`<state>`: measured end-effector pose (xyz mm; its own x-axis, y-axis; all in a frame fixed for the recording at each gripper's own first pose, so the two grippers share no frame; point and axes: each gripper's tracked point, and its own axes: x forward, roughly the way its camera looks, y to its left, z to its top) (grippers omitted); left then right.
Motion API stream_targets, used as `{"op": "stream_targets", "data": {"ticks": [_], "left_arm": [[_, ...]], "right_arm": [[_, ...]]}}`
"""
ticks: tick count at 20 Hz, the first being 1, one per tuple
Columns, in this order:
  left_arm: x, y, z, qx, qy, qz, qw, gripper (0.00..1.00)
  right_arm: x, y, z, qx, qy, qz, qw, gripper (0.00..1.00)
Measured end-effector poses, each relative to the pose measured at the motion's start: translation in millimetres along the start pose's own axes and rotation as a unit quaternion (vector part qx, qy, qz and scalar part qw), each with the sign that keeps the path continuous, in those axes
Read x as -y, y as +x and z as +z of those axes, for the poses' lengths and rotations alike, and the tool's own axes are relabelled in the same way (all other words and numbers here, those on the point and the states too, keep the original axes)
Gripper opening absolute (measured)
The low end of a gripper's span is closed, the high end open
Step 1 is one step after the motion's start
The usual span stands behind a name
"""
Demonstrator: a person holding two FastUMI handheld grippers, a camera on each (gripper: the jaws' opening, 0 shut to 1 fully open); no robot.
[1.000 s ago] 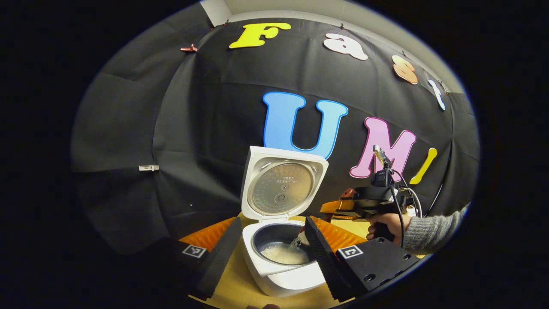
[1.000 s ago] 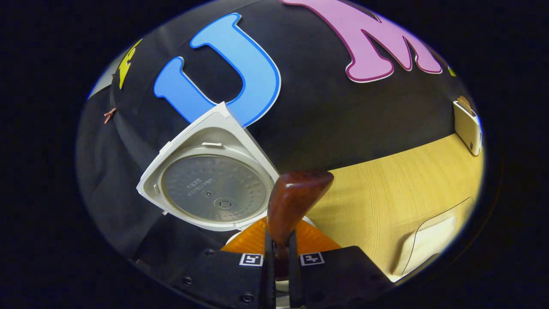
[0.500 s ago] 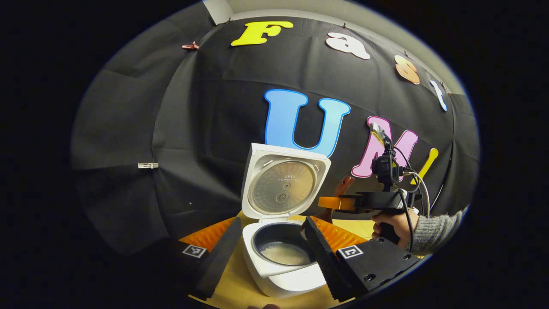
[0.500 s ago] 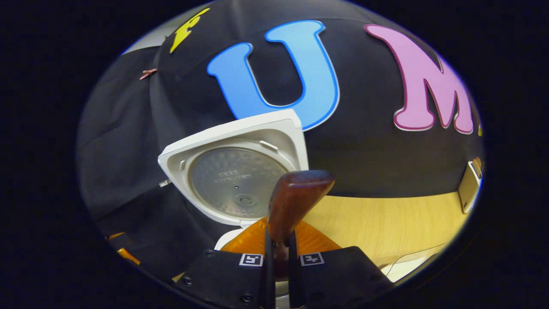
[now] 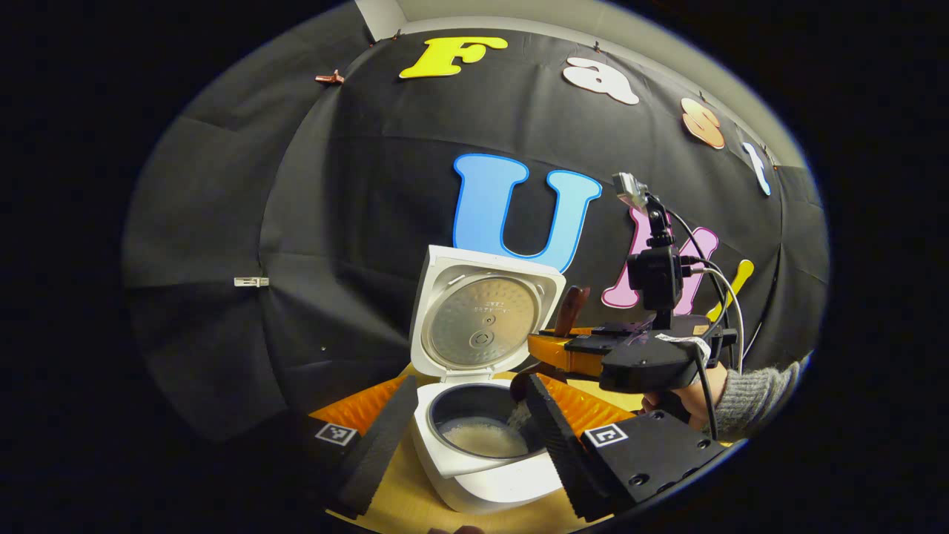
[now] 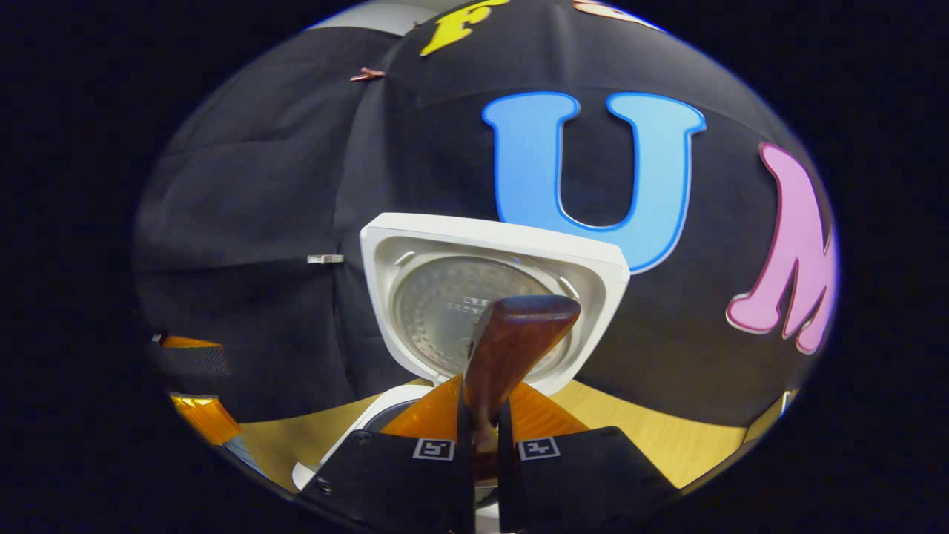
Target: Close the left gripper, press the button to open the rice cooker; take a wooden spoon from the chopstick holder with the right hand, scoop a spoonful of rice and pour it into the rice cooker, then put the wooden spoon back into the chopstick holder.
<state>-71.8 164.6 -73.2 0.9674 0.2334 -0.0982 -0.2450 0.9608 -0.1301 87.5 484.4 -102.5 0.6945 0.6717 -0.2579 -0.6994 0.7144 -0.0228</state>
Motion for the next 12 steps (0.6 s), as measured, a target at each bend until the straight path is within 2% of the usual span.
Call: {"op": "stream_targets", "data": {"ticks": [4,8,10,12], "left_arm": [[-1.4,0.8,-1.6,0.0,-0.005,0.002,1.0,0.96],[-2.5,0.3,-2.7,-0.002,-0.007,0.004,1.0,0.95],[-1.7,-0.8,-4.1,-0.003,-0.01,0.002,1.0,0.96],[0.3,-1.7,-8.0,-0.006,-0.013,0.0,1.0,0.95]], "right_arm": [[-21.1,-7.3,7.1,0.009,-0.074,0.018,0.997,0.16],[-26.2,-8.7,9.5,0.017,-0.102,0.022,0.994,0.16],[-19.7,-6.6,2.2,0.007,-0.055,0.023,0.998,0.16],[-3.2,-4.5,-5.2,-0.006,0.057,0.017,0.998,0.17]]}}
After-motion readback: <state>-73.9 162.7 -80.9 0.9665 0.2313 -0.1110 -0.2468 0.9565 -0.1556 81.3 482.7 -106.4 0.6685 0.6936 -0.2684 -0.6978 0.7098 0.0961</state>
